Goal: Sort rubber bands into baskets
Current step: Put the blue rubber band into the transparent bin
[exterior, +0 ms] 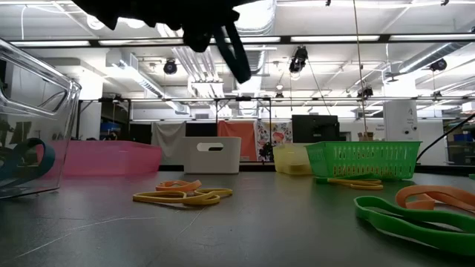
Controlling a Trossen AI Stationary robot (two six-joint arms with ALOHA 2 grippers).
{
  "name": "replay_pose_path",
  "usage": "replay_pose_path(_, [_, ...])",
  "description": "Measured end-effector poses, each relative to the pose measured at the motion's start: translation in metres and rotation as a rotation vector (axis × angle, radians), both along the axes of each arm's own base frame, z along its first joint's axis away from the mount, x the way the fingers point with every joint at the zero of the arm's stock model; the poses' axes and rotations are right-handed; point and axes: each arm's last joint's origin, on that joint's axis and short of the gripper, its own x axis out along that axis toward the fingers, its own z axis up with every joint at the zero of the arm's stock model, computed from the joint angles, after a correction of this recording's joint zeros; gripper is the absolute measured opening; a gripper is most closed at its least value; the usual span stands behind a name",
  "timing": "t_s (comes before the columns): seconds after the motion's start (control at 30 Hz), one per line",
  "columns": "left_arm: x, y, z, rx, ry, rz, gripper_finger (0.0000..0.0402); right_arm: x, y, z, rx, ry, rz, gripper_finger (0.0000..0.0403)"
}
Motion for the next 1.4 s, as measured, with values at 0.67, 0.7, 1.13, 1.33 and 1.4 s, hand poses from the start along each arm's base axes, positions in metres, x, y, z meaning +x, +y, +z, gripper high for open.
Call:
replay_pose_path(0.67, [-0.040, -0.017, 0.038, -0.038, 0.354, -0.017, 0.0000, -0.021, -0.003, 0.015, 0.229, 0.028, 0.007, 0.0162])
replay_pose_path(0.7, [-0.044, -0.021, 0.045, -0.047, 0.406, -0.023, 0.0000, -0.023, -0.004, 0.015, 0.227, 0.034, 0.008, 0.0169])
replay_pose_path(1.13, [-0.098, -0.089, 0.107, -0.244, 0.690, -0.149, 0.0000, -0.028, -0.008, 0.009, 0.213, 0.119, -0.017, 0.0194])
replay_pose_path(1.33, [-0.116, -0.117, 0.089, -0.263, 0.797, -0.174, 0.0000, -0.028, -0.008, 0.009, 0.218, 0.117, -0.020, 0.0196])
replay_pose_path(1.4, [-0.119, -0.120, 0.076, -0.279, 0.851, -0.127, 0.0000, -0.028, -0.008, 0.009, 0.218, 0.119, -0.020, 0.0196])
